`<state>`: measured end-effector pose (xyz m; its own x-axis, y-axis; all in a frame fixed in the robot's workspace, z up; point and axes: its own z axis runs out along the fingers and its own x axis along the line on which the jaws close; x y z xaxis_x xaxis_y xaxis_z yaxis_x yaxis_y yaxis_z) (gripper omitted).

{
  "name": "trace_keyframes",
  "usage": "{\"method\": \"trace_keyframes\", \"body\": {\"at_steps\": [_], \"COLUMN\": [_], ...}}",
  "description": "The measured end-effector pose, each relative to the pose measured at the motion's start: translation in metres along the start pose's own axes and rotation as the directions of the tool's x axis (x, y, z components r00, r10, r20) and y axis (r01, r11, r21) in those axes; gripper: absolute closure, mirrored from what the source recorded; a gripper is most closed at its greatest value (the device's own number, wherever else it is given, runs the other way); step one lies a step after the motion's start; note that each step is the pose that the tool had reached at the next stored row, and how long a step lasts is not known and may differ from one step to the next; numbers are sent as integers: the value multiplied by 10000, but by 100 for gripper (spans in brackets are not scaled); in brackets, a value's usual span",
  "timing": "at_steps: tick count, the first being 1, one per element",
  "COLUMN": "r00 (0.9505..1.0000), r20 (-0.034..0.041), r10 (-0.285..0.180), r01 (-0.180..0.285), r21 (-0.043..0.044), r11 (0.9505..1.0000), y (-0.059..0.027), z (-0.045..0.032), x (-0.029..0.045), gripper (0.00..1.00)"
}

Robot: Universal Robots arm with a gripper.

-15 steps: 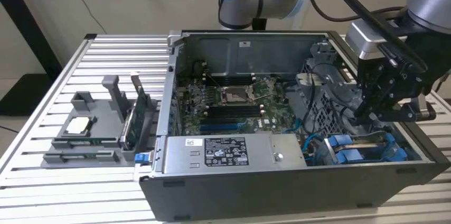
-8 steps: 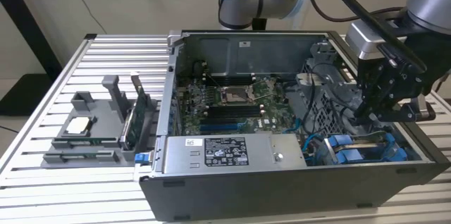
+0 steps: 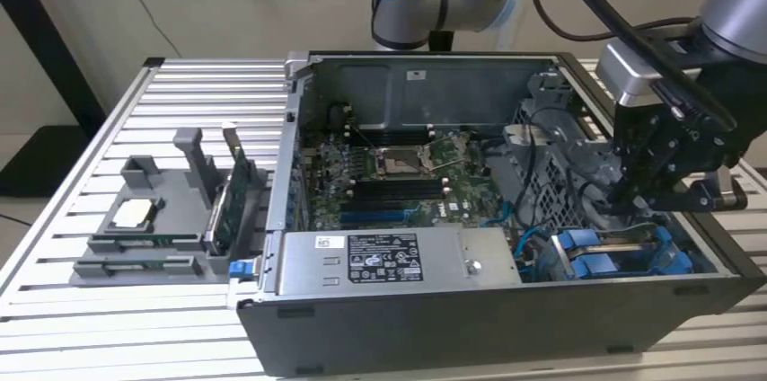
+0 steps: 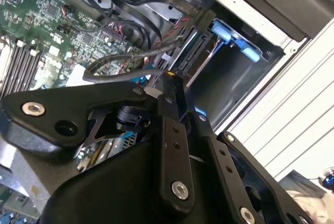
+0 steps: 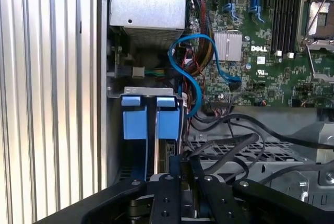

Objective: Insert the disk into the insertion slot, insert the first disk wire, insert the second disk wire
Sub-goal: 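Insert the first disk wire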

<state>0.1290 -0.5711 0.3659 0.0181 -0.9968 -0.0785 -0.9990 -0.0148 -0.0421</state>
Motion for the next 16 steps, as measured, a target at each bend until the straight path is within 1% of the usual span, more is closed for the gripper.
{"method": "trace_keyframes", "body": {"at_steps": [2,4,8,12,16], "r00": [10000,10000,10000,10000,10000], "r20": [2,-3,-35,-39,-46], "r10": [4,8,12,12,13], "r01": [-4,-8,-12,-13,-14], "r21": [-37,-95,-163,-170,-169], "r11": [10000,10000,9999,9999,9999], "y": [-53,-103,-163,-196,-199], "z": [7,14,31,51,76], "x": [2,4,6,8,10], "gripper": [81,81,81,81,81]}}
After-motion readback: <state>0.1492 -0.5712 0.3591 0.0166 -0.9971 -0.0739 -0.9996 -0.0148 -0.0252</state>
